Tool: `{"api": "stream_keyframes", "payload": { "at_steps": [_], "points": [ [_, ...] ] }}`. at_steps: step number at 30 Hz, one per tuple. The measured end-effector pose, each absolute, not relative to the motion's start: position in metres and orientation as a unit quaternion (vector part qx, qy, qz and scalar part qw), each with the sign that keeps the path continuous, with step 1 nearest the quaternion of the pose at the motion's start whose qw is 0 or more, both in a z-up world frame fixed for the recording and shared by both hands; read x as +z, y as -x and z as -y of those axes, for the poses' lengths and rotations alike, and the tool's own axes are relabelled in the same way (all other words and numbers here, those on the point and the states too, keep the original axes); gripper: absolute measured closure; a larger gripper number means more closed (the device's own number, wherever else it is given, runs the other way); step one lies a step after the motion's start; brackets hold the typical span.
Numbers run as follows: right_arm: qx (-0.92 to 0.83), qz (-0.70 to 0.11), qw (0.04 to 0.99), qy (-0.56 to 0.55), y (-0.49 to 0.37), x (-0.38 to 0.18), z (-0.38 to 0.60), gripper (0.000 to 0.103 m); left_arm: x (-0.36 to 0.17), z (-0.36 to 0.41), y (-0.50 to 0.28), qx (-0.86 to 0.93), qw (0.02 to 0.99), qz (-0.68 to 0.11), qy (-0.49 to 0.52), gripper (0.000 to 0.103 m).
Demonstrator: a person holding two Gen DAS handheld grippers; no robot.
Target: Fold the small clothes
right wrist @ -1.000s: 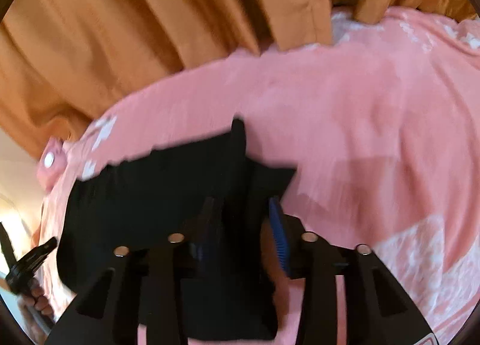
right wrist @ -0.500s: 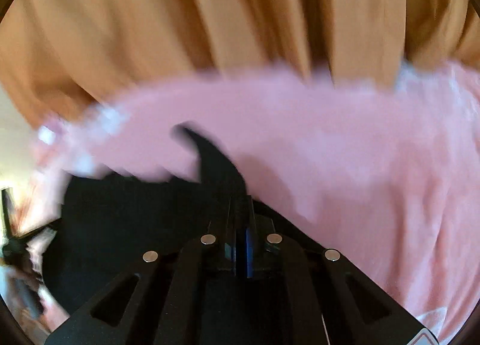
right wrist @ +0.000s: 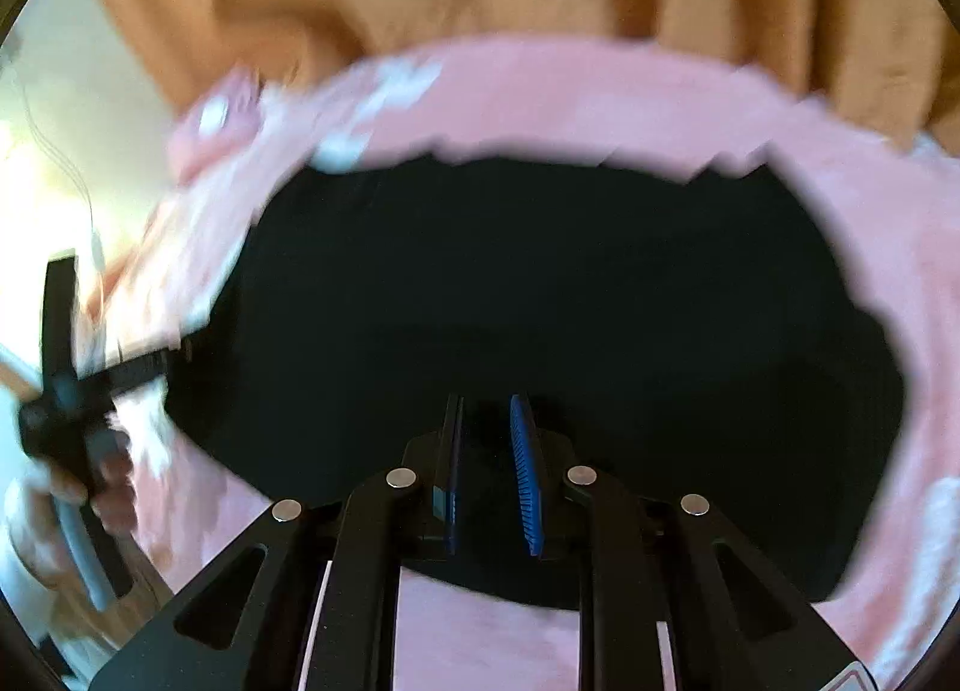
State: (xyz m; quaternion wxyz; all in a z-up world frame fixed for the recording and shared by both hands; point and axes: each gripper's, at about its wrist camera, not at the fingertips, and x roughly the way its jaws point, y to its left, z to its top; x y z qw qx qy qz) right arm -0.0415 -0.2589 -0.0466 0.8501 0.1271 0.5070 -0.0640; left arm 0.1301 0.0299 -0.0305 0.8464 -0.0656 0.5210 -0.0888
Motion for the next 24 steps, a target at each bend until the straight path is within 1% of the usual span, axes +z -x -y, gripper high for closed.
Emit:
{"api": "stream_keyframes", "payload": {
  "at_steps": [1, 3, 5, 7, 8, 10, 12, 14, 16, 17, 18, 19, 20, 21, 22, 23, 24],
  "points": [
    [-0.070, -0.498, 0.857, -0.112, 0.041, -0.048, 0.254, 0.085, -0.028, -0.030, -0.131, -0.113, 0.844, -0.518, 0.082, 0.091],
    [-0.077, -0.495, 0.861, -0.090, 0.038, -0.048, 0.247, 0.086, -0.020, -0.031, -0.137, -0.144, 0.833, -0.520, 0.123, 0.094],
    [-0.075, -0.493, 0.859, -0.113, 0.040, -0.047, 0.254, 0.086, 0.001, -0.026, -0.137, -0.163, 0.847, -0.488, 0.137, 0.094],
    [-0.072, -0.489, 0.855, -0.157, 0.046, -0.045, 0.268, 0.086, 0.036, -0.009, -0.130, -0.205, 0.864, -0.438, 0.142, 0.095],
    [-0.074, -0.486, 0.852, -0.178, 0.050, -0.042, 0.276, 0.086, 0.057, 0.006, -0.123, -0.232, 0.870, -0.411, 0.144, 0.095],
    [-0.089, -0.469, 0.854, -0.206, 0.059, -0.032, 0.291, 0.084, 0.080, 0.037, -0.112, -0.280, 0.866, -0.389, 0.144, 0.095],
    [-0.109, -0.445, 0.855, -0.242, 0.072, -0.017, 0.312, 0.083, 0.094, 0.089, -0.096, -0.341, 0.855, -0.375, 0.107, 0.095],
    [-0.130, -0.425, 0.851, -0.281, 0.080, -0.007, 0.340, 0.081, 0.081, 0.144, -0.079, -0.382, 0.841, -0.380, 0.047, 0.095],
    [-0.162, -0.416, 0.845, -0.294, 0.087, -0.001, 0.366, 0.079, 0.042, 0.189, -0.064, -0.402, 0.821, -0.406, -0.017, 0.094],
    [-0.184, -0.411, 0.842, -0.297, 0.090, 0.002, 0.380, 0.078, 0.021, 0.203, -0.060, -0.405, 0.809, -0.425, -0.041, 0.094],
    [-0.196, -0.412, 0.838, -0.299, 0.090, 0.004, 0.389, 0.078, -0.012, 0.215, -0.054, -0.404, 0.791, -0.454, -0.072, 0.093],
    [-0.199, -0.414, 0.836, -0.301, 0.088, 0.006, 0.396, 0.078, -0.027, 0.213, -0.046, -0.402, 0.790, -0.456, -0.081, 0.092],
    [-0.191, -0.415, 0.835, -0.306, 0.084, 0.008, 0.402, 0.078, -0.025, 0.207, -0.036, -0.406, 0.804, -0.427, -0.081, 0.090],
    [-0.183, -0.418, 0.835, -0.307, 0.079, 0.009, 0.403, 0.076, -0.017, 0.202, -0.022, -0.402, 0.817, -0.399, -0.110, 0.086],
    [-0.170, -0.422, 0.837, -0.305, 0.072, 0.010, 0.402, 0.070, -0.006, 0.195, -0.010, -0.407, 0.817, -0.386, -0.130, 0.077],
    [-0.147, -0.430, 0.839, -0.298, 0.066, 0.010, 0.402, 0.065, 0.004, 0.183, -0.004, -0.412, 0.821, -0.377, -0.120, 0.069],
    [-0.132, -0.438, 0.840, -0.291, 0.056, 0.008, 0.396, 0.054, 0.011, 0.171, 0.000, -0.408, 0.830, -0.368, -0.101, 0.050]
  ]
}}
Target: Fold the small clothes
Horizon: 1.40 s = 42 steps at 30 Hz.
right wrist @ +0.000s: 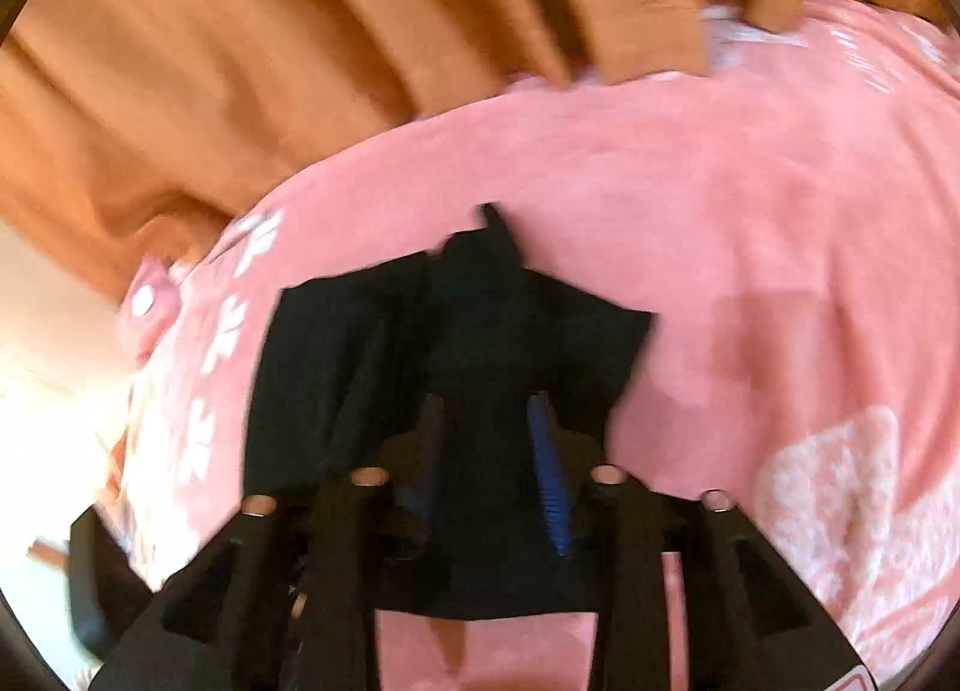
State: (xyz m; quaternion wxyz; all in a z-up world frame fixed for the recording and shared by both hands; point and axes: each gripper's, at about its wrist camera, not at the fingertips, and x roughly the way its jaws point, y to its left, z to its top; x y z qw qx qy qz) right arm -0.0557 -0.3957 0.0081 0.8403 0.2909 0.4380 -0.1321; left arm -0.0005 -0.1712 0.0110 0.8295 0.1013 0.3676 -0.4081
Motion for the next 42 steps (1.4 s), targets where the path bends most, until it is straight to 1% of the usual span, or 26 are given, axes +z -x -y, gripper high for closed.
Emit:
{"api": "stream_keyframes", "payload": {
  "at_steps": [1, 3, 8, 9, 11, 12, 13, 15, 17, 19, 20, 21, 22, 23, 25, 26, 27, 28, 32, 33, 34, 35, 36, 39, 40, 42],
  "points": [
    [-0.111, -0.453, 0.839, -0.281, 0.039, 0.004, 0.387, 0.046, 0.016, 0.160, 0.001, -0.391, 0.841, -0.364, -0.086, 0.037],
    [-0.080, -0.483, 0.830, -0.266, 0.023, -0.005, 0.377, 0.037, 0.017, 0.147, -0.005, -0.359, 0.850, -0.380, -0.068, 0.038],
    [-0.042, -0.549, 0.793, -0.258, -0.018, -0.042, 0.344, 0.036, 0.000, 0.131, -0.024, -0.284, 0.870, -0.394, -0.083, 0.038],
    [-0.040, -0.552, 0.794, -0.253, -0.026, -0.045, 0.340, 0.039, -0.004, 0.130, -0.032, -0.279, 0.867, -0.407, -0.077, 0.038],
    [-0.026, -0.542, 0.804, -0.244, -0.033, -0.036, 0.334, 0.092, -0.008, 0.127, -0.040, -0.274, 0.859, -0.429, -0.058, 0.038],
    [-0.017, -0.524, 0.812, -0.255, -0.030, -0.024, 0.336, 0.093, -0.007, 0.125, -0.042, -0.277, 0.853, -0.440, -0.043, 0.038],
    [-0.003, -0.485, 0.834, -0.262, -0.025, 0.001, 0.339, 0.094, -0.004, 0.122, -0.043, -0.281, 0.851, -0.443, -0.034, 0.038],
    [0.003, -0.433, 0.866, -0.250, -0.003, 0.041, 0.348, 0.095, 0.002, 0.124, -0.042, -0.287, 0.854, -0.433, -0.031, 0.037],
    [-0.021, -0.415, 0.879, -0.234, 0.016, 0.051, 0.361, 0.094, 0.003, 0.126, -0.040, -0.296, 0.858, -0.417, -0.040, 0.033],
    [-0.067, -0.463, 0.859, -0.207, 0.017, 0.019, 0.378, 0.093, 0.003, 0.134, -0.039, -0.300, 0.859, -0.413, -0.050, 0.032],
    [-0.083, -0.506, 0.832, -0.211, 0.014, -0.013, 0.389, 0.093, 0.000, 0.137, -0.042, -0.301, 0.856, -0.418, -0.052, 0.033],
    [-0.100, -0.526, 0.813, -0.229, 0.015, -0.035, 0.399, 0.090, -0.002, 0.141, -0.042, -0.301, 0.851, -0.427, -0.057, 0.032],
    [-0.103, -0.528, 0.802, -0.258, 0.017, -0.044, 0.406, 0.090, -0.004, 0.143, -0.042, -0.301, 0.847, -0.434, -0.058, 0.033],
    [-0.095, -0.511, 0.804, -0.288, 0.022, -0.037, 0.408, 0.088, -0.005, 0.144, -0.044, -0.297, 0.845, -0.441, -0.058, 0.034],
    [-0.090, -0.481, 0.823, -0.287, 0.031, -0.012, 0.402, 0.078, -0.002, 0.140, -0.046, -0.296, 0.842, -0.450, -0.044, 0.034],
    [-0.086, -0.463, 0.835, -0.285, 0.039, 0.001, 0.396, 0.069, 0.001, 0.137, -0.047, -0.296, 0.841, -0.452, -0.034, 0.034],
    [-0.085, -0.452, 0.840, -0.288, 0.047, 0.006, 0.391, 0.051, 0.006, 0.134, -0.049, -0.298, 0.839, -0.455, -0.023, 0.033],
    [-0.083, -0.446, 0.842, -0.293, 0.055, 0.008, 0.386, 0.046, 0.008, 0.128, -0.047, -0.297, 0.839, -0.455, -0.016, 0.033],
    [-0.055, -0.472, 0.826, -0.304, 0.072, -0.020, 0.363, 0.046, 0.002, 0.121, -0.057, -0.267, 0.837, -0.477, 0.011, 0.032],
    [-0.058, -0.482, 0.822, -0.299, 0.071, -0.031, 0.358, 0.052, -0.004, 0.124, -0.059, -0.265, 0.831, -0.489, 0.008, 0.032],
    [-0.063, -0.490, 0.818, -0.293, 0.069, -0.040, 0.356, 0.089, -0.007, 0.127, -0.060, -0.264, 0.829, -0.493, 0.002, 0.032],
    [-0.063, -0.493, 0.815, -0.298, 0.067, -0.043, 0.358, 0.098, -0.009, 0.131, -0.059, -0.263, 0.829, -0.493, -0.012, 0.032],
    [-0.064, -0.473, 0.824, -0.305, 0.071, -0.034, 0.361, 0.099, -0.010, 0.135, -0.057, -0.260, 0.834, -0.486, -0.035, 0.032],
    [-0.077, -0.394, 0.876, -0.270, 0.102, 0.020, 0.356, 0.099, -0.006, 0.142, -0.048, -0.267, 0.839, -0.468, -0.083, 0.031],
    [-0.086, -0.393, 0.875, -0.270, 0.106, 0.020, 0.357, 0.099, -0.008, 0.144, -0.046, -0.263, 0.837, -0.471, -0.091, 0.031],
    [-0.112, -0.453, 0.835, -0.292, 0.101, -0.025, 0.365, 0.099, -0.018, 0.150, -0.047, -0.251, 0.830, -0.486, -0.107, 0.031]
  ]
}}
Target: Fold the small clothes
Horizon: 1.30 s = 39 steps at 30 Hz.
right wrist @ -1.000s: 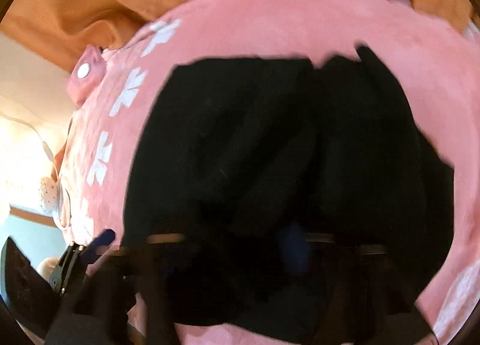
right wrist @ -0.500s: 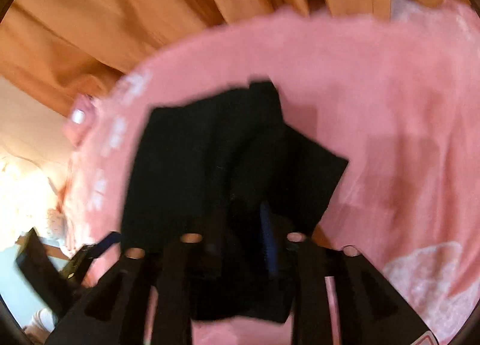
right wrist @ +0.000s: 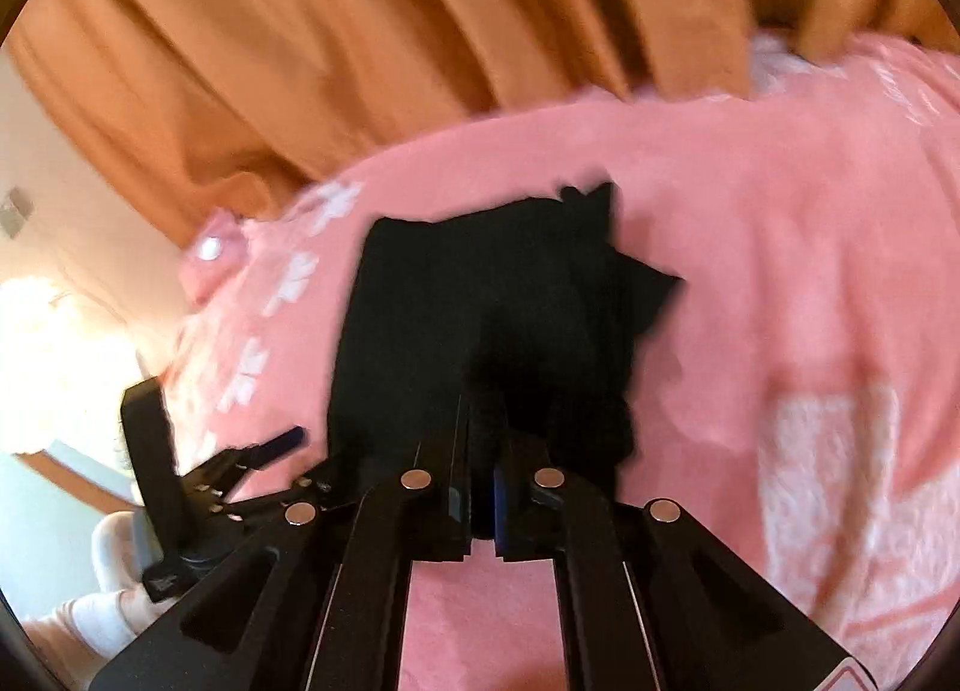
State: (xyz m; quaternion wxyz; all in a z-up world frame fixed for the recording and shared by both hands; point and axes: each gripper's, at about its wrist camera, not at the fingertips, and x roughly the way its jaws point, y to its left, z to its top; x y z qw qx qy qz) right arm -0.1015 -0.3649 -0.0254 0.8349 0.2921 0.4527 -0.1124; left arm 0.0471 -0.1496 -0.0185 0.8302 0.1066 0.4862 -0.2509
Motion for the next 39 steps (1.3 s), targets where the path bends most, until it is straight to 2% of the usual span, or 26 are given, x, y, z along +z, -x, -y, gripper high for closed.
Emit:
{"api": "stream_keyframes", "payload": {
  "at_steps": [1, 3, 5, 7, 10, 12, 15, 17, 18, 20, 22, 23, 25, 26, 28, 30, 31, 35, 39],
  "points": [
    [-0.123, -0.491, 0.805, -0.310, 0.099, -0.060, 0.369, 0.100, -0.021, 0.150, -0.047, -0.249, 0.830, -0.488, -0.104, 0.031],
    [-0.125, -0.474, 0.808, -0.327, 0.100, -0.058, 0.369, 0.100, -0.017, 0.155, -0.045, -0.247, 0.833, -0.481, -0.120, 0.031],
    [-0.146, -0.456, 0.822, -0.308, 0.103, -0.036, 0.367, 0.099, -0.014, 0.156, -0.043, -0.245, 0.835, -0.475, -0.129, 0.031],
    [-0.175, -0.437, 0.833, -0.292, 0.107, -0.017, 0.366, 0.090, -0.014, 0.154, -0.043, -0.244, 0.833, -0.481, -0.127, 0.031],
    [-0.201, -0.391, 0.865, -0.241, 0.103, 0.022, 0.355, 0.089, -0.013, 0.154, -0.044, -0.243, 0.832, -0.484, -0.126, 0.031],
    [-0.184, -0.399, 0.873, -0.213, 0.095, 0.026, 0.342, 0.089, -0.013, 0.158, -0.045, -0.242, 0.831, -0.485, -0.128, 0.031],
    [-0.179, -0.491, 0.837, -0.161, 0.063, -0.025, 0.336, 0.091, -0.013, 0.157, -0.045, -0.243, 0.830, -0.484, -0.131, 0.031],
    [-0.191, -0.487, 0.842, -0.137, 0.056, -0.038, 0.331, 0.099, -0.014, 0.154, -0.044, -0.246, 0.829, -0.485, -0.129, 0.031],
    [-0.194, -0.494, 0.836, -0.137, 0.055, -0.031, 0.329, 0.099, -0.015, 0.153, -0.045, -0.246, 0.828, -0.488, -0.127, 0.031],
    [-0.193, -0.461, 0.854, -0.147, 0.062, -0.003, 0.321, 0.093, -0.014, 0.152, -0.047, -0.246, 0.826, -0.491, -0.123, 0.031],
    [-0.192, -0.443, 0.864, -0.139, 0.071, 0.010, 0.315, 0.092, -0.014, 0.152, -0.047, -0.248, 0.826, -0.491, -0.125, 0.031],
    [-0.198, -0.448, 0.862, -0.135, 0.073, 0.005, 0.314, 0.092, -0.015, 0.153, -0.048, -0.247, 0.826, -0.492, -0.125, 0.031],
    [-0.212, -0.505, 0.824, -0.144, 0.067, -0.037, 0.321, 0.092, -0.015, 0.154, -0.050, -0.246, 0.824, -0.494, -0.124, 0.031],
    [-0.211, -0.503, 0.824, -0.152, 0.074, -0.044, 0.328, 0.093, -0.015, 0.154, -0.050, -0.247, 0.824, -0.495, -0.123, 0.031],
    [-0.216, -0.502, 0.824, -0.148, 0.075, -0.040, 0.326, 0.094, -0.014, 0.153, -0.050, -0.247, 0.824, -0.495, -0.123, 0.031],
    [-0.206, -0.474, 0.840, -0.167, 0.080, -0.021, 0.322, 0.087, -0.007, 0.148, -0.046, -0.249, 0.825, -0.496, -0.106, 0.038],
    [-0.201, -0.465, 0.845, -0.172, 0.083, -0.015, 0.320, 0.087, 0.001, 0.145, -0.045, -0.253, 0.827, -0.494, -0.094, 0.039],
    [-0.195, -0.467, 0.841, -0.191, 0.088, -0.017, 0.330, 0.086, 0.036, 0.152, -0.056, -0.279, 0.841, -0.458, -0.068, 0.034],
    [-0.211, -0.445, 0.851, -0.182, 0.069, 0.005, 0.345, 0.086, 0.014, 0.168, -0.090, -0.246, 0.840, -0.475, -0.093, 0.034]
  ]
}}
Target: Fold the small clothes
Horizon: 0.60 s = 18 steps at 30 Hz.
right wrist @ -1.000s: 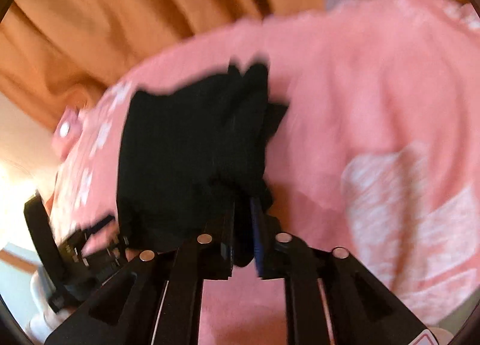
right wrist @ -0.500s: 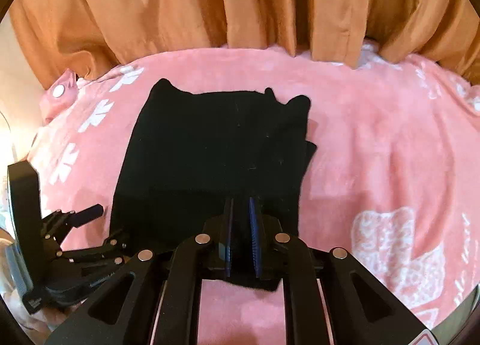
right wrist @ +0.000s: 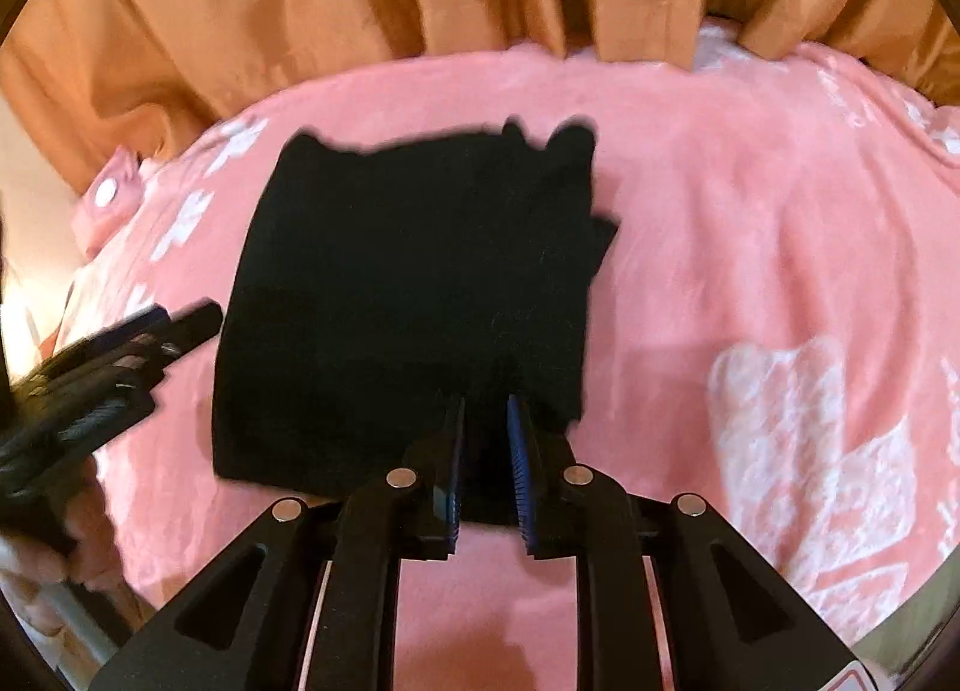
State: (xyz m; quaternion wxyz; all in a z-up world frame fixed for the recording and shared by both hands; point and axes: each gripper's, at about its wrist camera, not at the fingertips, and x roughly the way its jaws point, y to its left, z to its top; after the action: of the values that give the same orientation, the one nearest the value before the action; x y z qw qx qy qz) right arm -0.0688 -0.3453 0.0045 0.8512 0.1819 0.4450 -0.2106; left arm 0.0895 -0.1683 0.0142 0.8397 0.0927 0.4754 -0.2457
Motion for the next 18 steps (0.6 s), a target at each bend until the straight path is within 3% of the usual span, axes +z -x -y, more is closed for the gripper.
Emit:
{"api": "stream_keyframes", "payload": {
  "at_steps": [3, 6, 8, 12, 18],
  "points": [
    [-0.220, -0.433, 0.862, -0.145, 0.035, 0.009, 0.355, 0.086, -0.008, 0.165, -0.101, -0.237, 0.832, -0.496, -0.076, 0.030],
    [-0.235, -0.513, 0.817, -0.121, -0.006, -0.056, 0.379, 0.085, -0.009, 0.168, -0.097, -0.241, 0.837, -0.482, -0.090, 0.028],
    [-0.243, -0.512, 0.816, -0.118, -0.009, -0.047, 0.376, 0.085, -0.006, 0.168, -0.093, -0.237, 0.841, -0.476, -0.098, 0.028],
    [-0.229, -0.451, 0.847, -0.166, 0.019, -0.015, 0.365, 0.080, 0.002, 0.159, -0.084, -0.238, 0.842, -0.477, -0.083, 0.030],
    [-0.241, -0.475, 0.829, -0.169, 0.050, -0.056, 0.357, 0.075, -0.017, 0.162, -0.057, -0.251, 0.825, -0.496, -0.100, 0.028]
  ]
}}
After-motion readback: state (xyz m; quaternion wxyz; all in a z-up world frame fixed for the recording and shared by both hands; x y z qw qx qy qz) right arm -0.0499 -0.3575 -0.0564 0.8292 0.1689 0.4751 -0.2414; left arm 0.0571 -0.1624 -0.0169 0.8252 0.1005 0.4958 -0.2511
